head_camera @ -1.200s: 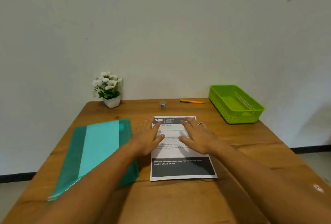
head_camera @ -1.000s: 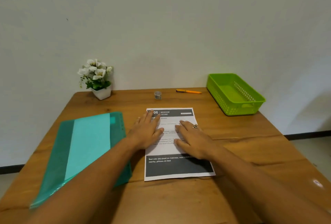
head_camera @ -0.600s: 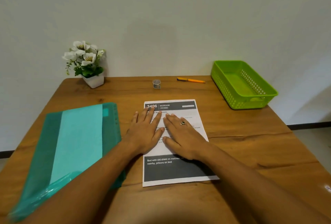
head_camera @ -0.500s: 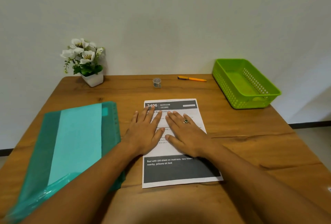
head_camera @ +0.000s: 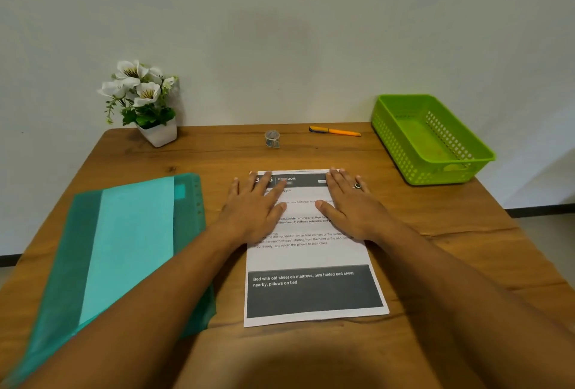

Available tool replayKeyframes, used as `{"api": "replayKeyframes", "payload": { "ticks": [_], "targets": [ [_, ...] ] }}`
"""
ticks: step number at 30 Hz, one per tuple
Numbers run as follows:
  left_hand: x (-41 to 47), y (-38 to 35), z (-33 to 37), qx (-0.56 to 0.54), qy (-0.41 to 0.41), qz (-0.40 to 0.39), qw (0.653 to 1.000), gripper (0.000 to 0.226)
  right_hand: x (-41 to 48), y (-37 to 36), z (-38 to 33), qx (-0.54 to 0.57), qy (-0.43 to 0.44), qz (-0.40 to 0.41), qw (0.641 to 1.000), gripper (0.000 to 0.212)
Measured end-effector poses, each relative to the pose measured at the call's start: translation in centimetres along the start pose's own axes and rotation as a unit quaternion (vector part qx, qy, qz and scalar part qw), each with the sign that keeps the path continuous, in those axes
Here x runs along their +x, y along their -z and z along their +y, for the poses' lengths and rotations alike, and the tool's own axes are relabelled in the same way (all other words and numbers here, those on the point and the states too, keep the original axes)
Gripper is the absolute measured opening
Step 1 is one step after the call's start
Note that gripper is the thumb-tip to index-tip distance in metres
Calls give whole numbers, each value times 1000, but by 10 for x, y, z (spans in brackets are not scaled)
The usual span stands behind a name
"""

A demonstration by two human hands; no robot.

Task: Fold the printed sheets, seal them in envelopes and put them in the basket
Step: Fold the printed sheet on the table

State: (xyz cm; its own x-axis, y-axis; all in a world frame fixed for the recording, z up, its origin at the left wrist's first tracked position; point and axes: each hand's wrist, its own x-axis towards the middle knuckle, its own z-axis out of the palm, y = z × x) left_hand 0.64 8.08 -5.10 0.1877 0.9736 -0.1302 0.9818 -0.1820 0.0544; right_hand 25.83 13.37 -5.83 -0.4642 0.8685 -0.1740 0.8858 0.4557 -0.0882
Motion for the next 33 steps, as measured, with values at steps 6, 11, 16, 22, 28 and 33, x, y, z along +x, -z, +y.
{"api": "replayKeyframes", "payload": {
  "ticks": [6,11,16,22,28,33],
  "targets": [
    [0,-5,-16,-5,21,20,1000,66,-6,3,-33,0,49,23,999,77],
    [0,-8,-17,1,21,31,999,66,-9,-12,-59,29,123,35,991,77],
    [-3,-6,-17,-5,15,24,1000,66,-3,4,-2,19,24,9,999,82],
    [2,8,-23,-15,-8,28,999,77,9,34,13,85,-13,13,996,82],
    [20,32,-35,-79,2,18,997,103,26,58,17,143,-32,1,989,98],
    [25,37,-34,-118,12,108,987,73,36,58,23,207,-41,89,973,36]
  ]
}}
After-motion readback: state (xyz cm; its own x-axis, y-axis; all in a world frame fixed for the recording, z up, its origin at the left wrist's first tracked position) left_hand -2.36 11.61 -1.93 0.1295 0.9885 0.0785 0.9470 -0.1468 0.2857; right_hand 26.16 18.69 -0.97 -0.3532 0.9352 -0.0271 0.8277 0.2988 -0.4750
